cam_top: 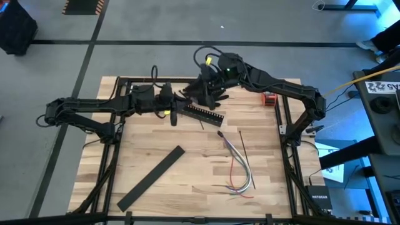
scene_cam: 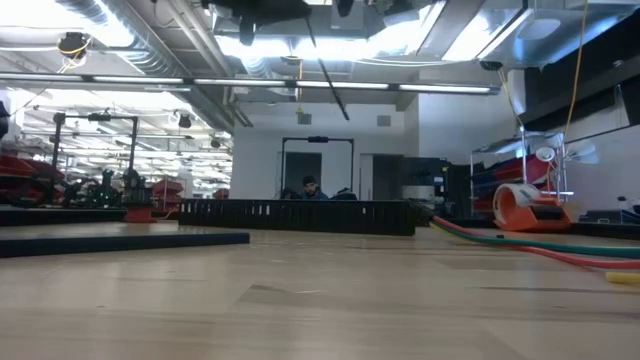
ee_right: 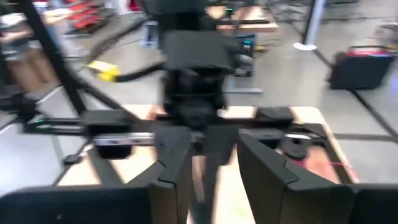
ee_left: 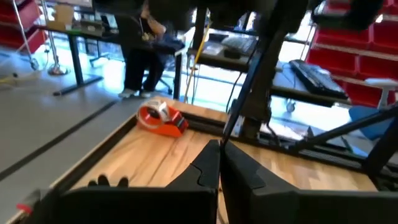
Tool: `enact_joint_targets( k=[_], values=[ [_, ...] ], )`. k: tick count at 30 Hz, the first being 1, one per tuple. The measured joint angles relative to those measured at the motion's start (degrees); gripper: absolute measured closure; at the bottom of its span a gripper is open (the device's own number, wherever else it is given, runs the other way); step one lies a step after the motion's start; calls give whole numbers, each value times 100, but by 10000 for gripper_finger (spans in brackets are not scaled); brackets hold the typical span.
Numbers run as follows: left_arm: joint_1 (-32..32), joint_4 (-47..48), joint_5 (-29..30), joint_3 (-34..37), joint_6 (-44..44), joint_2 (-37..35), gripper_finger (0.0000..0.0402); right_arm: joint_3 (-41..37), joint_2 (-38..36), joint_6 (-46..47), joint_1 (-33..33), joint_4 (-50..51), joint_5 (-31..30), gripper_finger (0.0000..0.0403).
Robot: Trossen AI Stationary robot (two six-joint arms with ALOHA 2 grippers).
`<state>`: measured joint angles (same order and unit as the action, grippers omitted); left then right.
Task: Ziptie cables
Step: Prepare the black zip tie
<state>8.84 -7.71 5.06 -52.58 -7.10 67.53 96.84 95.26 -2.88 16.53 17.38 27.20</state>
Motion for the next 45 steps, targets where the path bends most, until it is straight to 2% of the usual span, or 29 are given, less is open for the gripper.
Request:
enact_joint_targets(
  k=[4, 11, 22, 26, 34, 41, 45],
  values=[
    [-2, 151, 1, 0, -130, 7, 401, 0, 4, -2, -2, 41, 359, 285],
    [-34, 160, 3, 0, -150, 7, 401, -9, 124, -15, -81, -119, -216, 286],
    [-65, 291, 4, 0, -105, 7, 401, -7, 251, 164, -116, -461, -85, 287],
    [-65, 292, 4, 0, -27, 7, 401, -7, 251, 278, -116, -524, -62, 310],
    [-63, 279, 4, 0, -15, 7, 401, -7, 251, 267, -116, -526, 44, 397],
    [-63, 273, 4, 0, 62, 7, 393, -2, 249, 216, -116, -497, 40, 401],
    [-63, 262, 6, 0, 741, -61, 361, -2, 154, 133, 21, -439, 38, 402]
  ],
)
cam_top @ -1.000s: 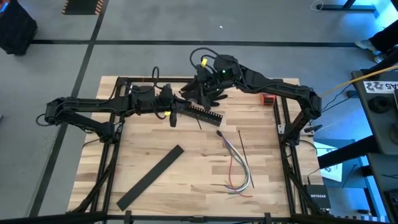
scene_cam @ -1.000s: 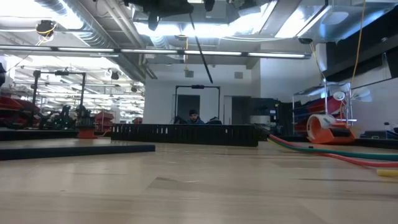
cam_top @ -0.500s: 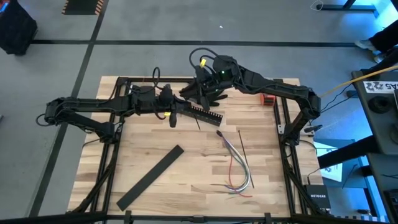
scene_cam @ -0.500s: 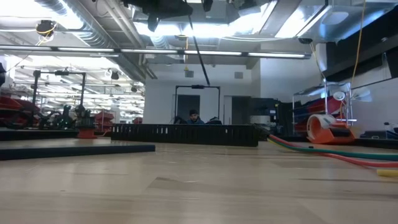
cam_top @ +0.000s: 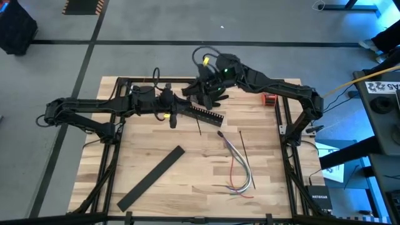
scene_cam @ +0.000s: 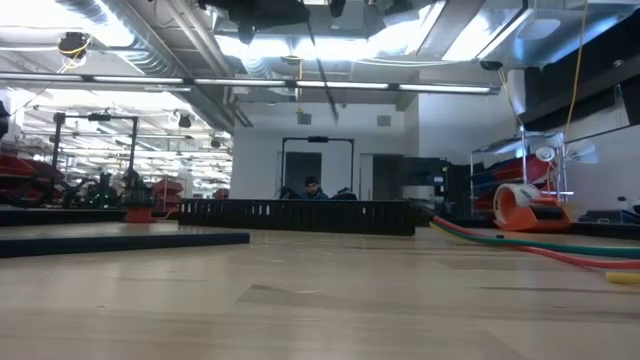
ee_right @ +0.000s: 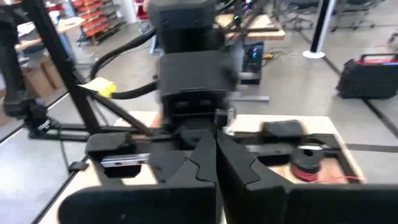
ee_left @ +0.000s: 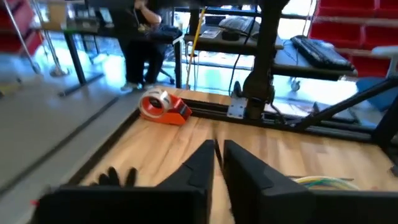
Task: Ziptie cables
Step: Prepare the black zip tie
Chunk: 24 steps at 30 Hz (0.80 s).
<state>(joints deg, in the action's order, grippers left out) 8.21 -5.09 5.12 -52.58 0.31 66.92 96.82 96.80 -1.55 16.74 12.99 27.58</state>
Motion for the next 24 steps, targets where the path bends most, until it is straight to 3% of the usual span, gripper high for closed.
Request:
enact_joint_targets(
  k=[5, 10, 19, 24],
  values=[
    [-49, 85, 90, -86, 1236, -347, 301, 7, -126, 571, 321, 51, 53, 402],
    [-596, 245, 281, -197, 3962, -436, 260, 7, -114, 1747, 692, 45, 423, 402],
    [-1164, 236, 1491, -195, 7852, 560, 263, 4, 182, 3424, 908, 14, 1400, 403],
    [-1200, -145, 1555, -190, 8586, 983, 269, 0, 260, 3877, 914, 23, 1467, 403]
  ],
)
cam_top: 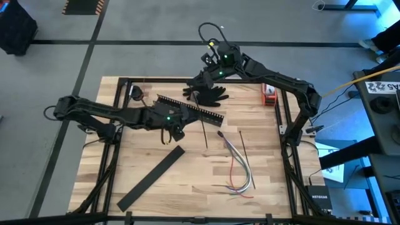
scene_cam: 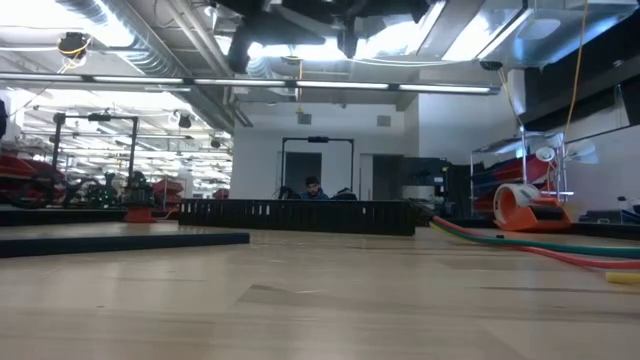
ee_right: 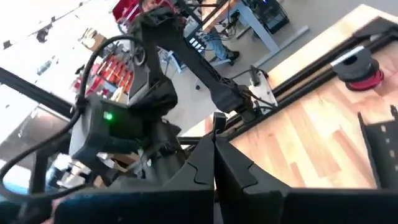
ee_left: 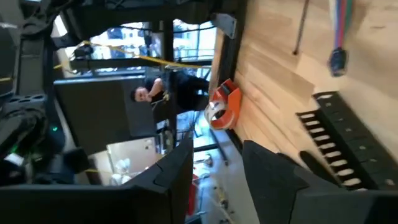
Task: Ziptie cables
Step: Prepare the black zip tie
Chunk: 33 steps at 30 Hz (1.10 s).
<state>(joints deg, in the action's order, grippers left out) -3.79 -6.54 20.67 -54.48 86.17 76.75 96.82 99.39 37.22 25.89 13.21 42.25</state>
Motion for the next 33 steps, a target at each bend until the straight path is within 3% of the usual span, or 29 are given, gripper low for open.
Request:
enact_joint_targets(
  k=[7, 11, 24, 33],
  values=[
    [-35, -795, -111, 0, 575, 346, 270, 0, -9, 338, -2, -13, -22, 403],
    [-64, -786, -46, 0, 644, 346, 270, 0, -11, 366, 2, 4, -71, 403],
    [-450, -746, 1412, 0, 243, 312, 270, 0, -11, 385, 170, 161, 253, 403],
    [-345, -947, 574, -2, 515, 347, 270, 0, -2, 600, 89, 22, 399, 403]
  ],
)
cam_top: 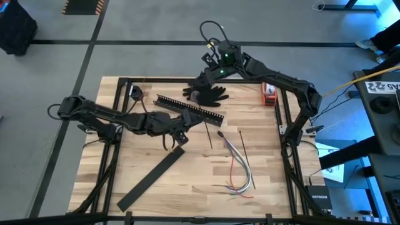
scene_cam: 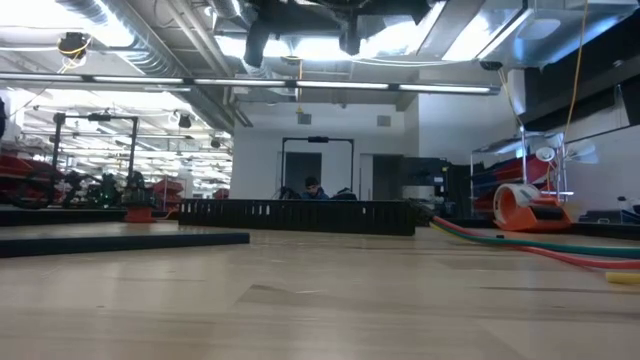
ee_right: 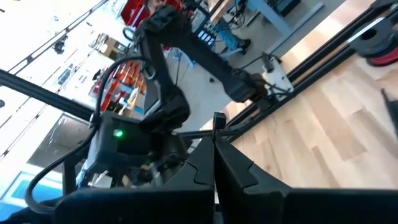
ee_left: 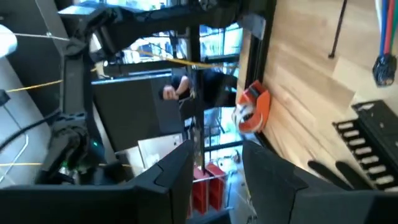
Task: Ziptie cables
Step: Prepare the black zip tie
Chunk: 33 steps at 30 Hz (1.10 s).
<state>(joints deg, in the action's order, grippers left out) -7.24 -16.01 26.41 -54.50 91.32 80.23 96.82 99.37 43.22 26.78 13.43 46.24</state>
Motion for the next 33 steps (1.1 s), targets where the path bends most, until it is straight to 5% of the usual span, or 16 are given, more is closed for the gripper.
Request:
enact_joint_targets(
  k=[10, 19, 33],
  values=[
    [161, -634, -930, -2, 689, 403, 270, 0, 28, -9, -180, -12, -16, 403],
    [41, -717, -1168, -2, -591, 559, 271, 0, 28, -7, -163, -291, -24, 403],
    [-362, -687, -1121, -2, -1157, 588, 357, 0, 28, -42, -122, -311, 117, 403]
  ],
)
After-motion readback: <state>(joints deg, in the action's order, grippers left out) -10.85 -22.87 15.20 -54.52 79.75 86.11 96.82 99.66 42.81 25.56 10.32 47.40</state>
